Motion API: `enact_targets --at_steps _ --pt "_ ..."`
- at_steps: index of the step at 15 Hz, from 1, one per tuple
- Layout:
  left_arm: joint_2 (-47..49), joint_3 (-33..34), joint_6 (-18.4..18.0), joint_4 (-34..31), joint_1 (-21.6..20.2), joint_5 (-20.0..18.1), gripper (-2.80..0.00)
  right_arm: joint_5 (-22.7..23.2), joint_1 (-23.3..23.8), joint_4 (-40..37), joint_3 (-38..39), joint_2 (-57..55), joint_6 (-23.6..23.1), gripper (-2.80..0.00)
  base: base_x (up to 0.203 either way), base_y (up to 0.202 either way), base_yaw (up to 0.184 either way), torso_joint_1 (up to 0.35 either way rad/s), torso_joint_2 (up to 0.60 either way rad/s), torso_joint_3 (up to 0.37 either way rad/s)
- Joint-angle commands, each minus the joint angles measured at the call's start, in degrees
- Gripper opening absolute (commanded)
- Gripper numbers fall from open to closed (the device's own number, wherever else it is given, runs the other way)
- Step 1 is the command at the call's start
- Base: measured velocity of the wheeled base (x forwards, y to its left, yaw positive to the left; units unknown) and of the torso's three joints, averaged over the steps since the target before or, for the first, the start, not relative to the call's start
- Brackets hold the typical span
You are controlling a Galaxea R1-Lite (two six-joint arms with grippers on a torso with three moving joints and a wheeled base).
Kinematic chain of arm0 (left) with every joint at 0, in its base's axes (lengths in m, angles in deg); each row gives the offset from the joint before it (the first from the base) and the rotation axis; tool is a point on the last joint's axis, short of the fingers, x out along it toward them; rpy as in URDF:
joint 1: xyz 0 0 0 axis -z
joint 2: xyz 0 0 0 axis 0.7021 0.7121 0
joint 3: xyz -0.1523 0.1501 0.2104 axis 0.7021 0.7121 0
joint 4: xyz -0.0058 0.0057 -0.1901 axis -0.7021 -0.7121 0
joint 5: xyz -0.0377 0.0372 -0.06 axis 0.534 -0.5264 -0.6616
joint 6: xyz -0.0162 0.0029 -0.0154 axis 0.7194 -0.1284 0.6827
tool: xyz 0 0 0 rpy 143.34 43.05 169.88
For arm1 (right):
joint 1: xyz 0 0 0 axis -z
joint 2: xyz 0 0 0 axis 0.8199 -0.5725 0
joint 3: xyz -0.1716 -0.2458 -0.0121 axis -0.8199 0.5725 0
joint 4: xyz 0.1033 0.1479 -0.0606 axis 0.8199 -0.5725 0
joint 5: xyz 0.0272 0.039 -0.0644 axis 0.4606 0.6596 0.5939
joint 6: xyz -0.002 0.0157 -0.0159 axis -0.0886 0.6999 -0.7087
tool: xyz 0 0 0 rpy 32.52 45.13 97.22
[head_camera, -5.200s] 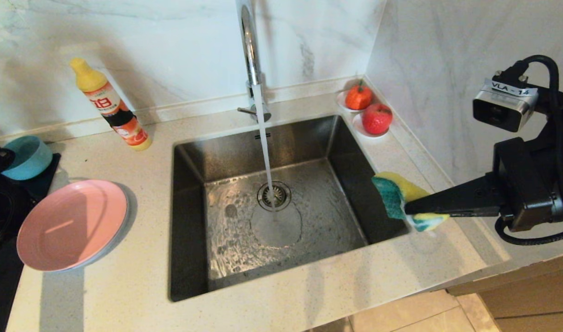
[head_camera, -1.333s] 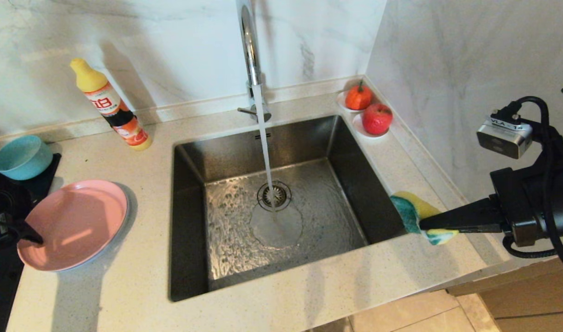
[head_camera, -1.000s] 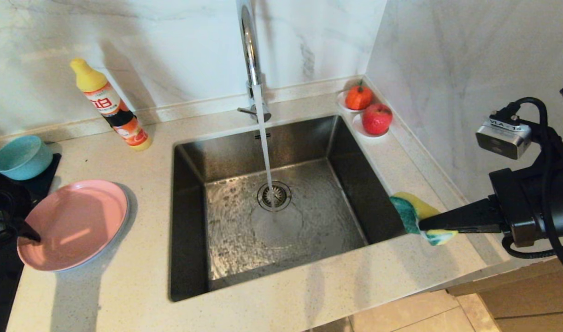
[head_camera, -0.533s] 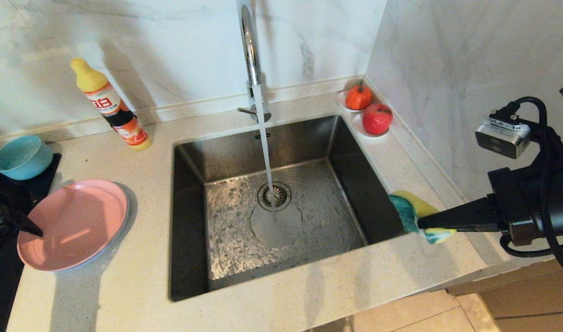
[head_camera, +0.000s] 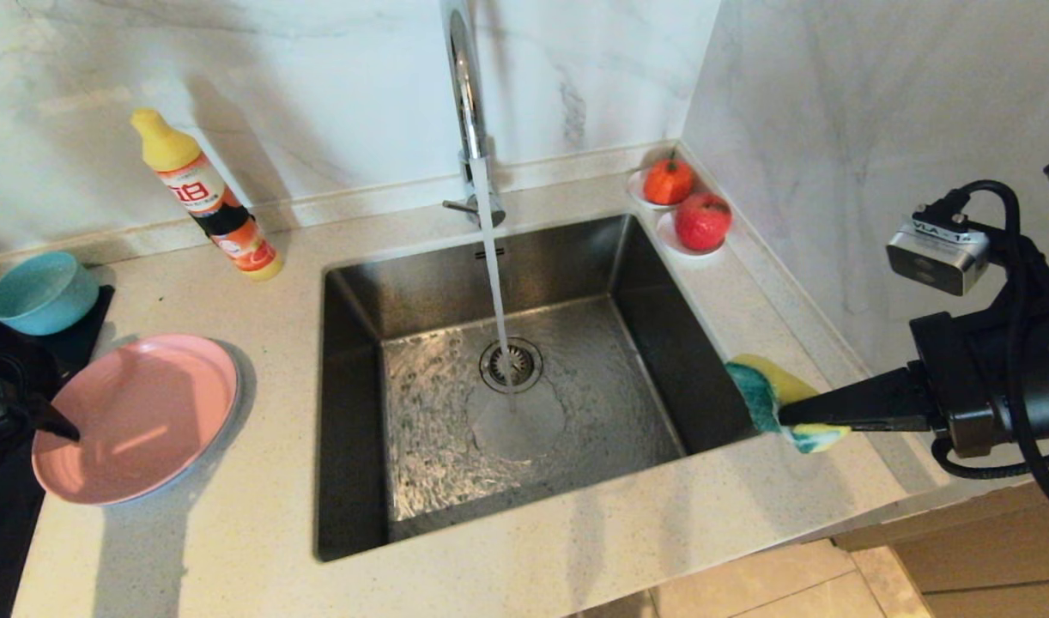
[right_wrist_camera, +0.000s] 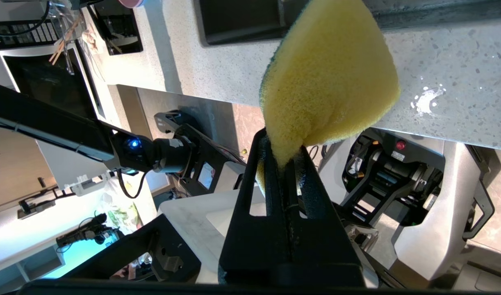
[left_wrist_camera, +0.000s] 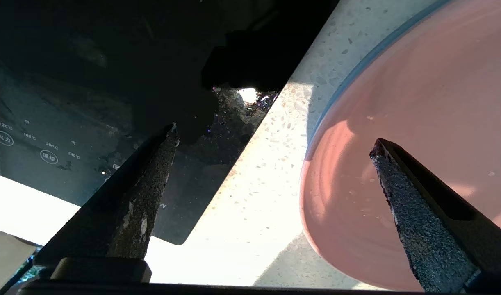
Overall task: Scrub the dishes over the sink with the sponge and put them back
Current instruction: Wash the plate
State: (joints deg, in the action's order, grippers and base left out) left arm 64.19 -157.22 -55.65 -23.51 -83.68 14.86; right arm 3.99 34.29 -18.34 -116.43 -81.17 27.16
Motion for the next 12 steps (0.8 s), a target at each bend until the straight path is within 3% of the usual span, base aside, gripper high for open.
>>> enact_targets --at_steps 1,8,9,12 --pt "0.61 -0.27 0.12 -0.06 -0.19 -0.09 0.00 0.54 0.04 -0.17 -0.66 -0.06 0.14 -2.80 0.000 0.000 0.000 0.000 0.00 0.000" --pt "0.88 -0.69 0.03 -0.15 -0.73 -0.18 0.00 1.74 1.01 -0.17 -0.91 0.46 0.14 -2.80 0.000 0.000 0.000 0.000 0.00 0.000" --pt "0.88 -0.78 0.03 -0.15 -0.80 -0.15 -2.80 1.77 1.01 -0.17 -0.84 0.46 0.14 -2.80 0.000 0.000 0.000 0.000 0.00 0.000" --pt "0.88 -0.98 0.03 -0.24 -0.74 -0.18 -2.80 1.77 1.01 -0.17 -0.75 0.37 0.14 -2.80 0.000 0.000 0.000 0.000 0.00 0.000"
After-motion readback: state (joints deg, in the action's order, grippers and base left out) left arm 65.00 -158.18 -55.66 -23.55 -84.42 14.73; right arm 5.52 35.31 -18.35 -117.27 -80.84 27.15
